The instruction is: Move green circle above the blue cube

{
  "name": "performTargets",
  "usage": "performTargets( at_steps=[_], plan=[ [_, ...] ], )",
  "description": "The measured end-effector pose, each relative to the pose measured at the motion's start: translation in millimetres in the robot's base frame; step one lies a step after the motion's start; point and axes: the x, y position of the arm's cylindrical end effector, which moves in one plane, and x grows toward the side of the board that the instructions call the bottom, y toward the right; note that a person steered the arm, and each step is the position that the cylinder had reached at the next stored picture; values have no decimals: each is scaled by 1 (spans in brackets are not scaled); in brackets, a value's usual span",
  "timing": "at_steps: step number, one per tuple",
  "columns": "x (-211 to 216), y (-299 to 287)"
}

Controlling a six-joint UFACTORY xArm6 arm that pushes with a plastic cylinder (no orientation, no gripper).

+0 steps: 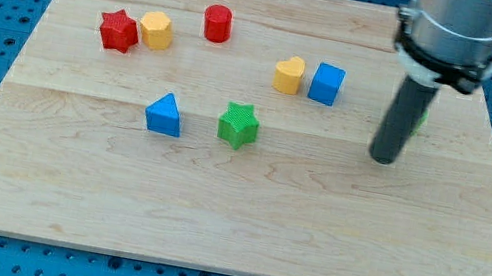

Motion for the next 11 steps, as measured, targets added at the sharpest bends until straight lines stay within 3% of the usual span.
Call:
performTargets(
  at_steps=[1, 2, 3, 5, 7, 11],
  plan=[
    [-10, 52],
    [-47, 63],
    [-77, 60],
    [-57, 54],
    [-38, -2],
    [-121, -3]
  ],
)
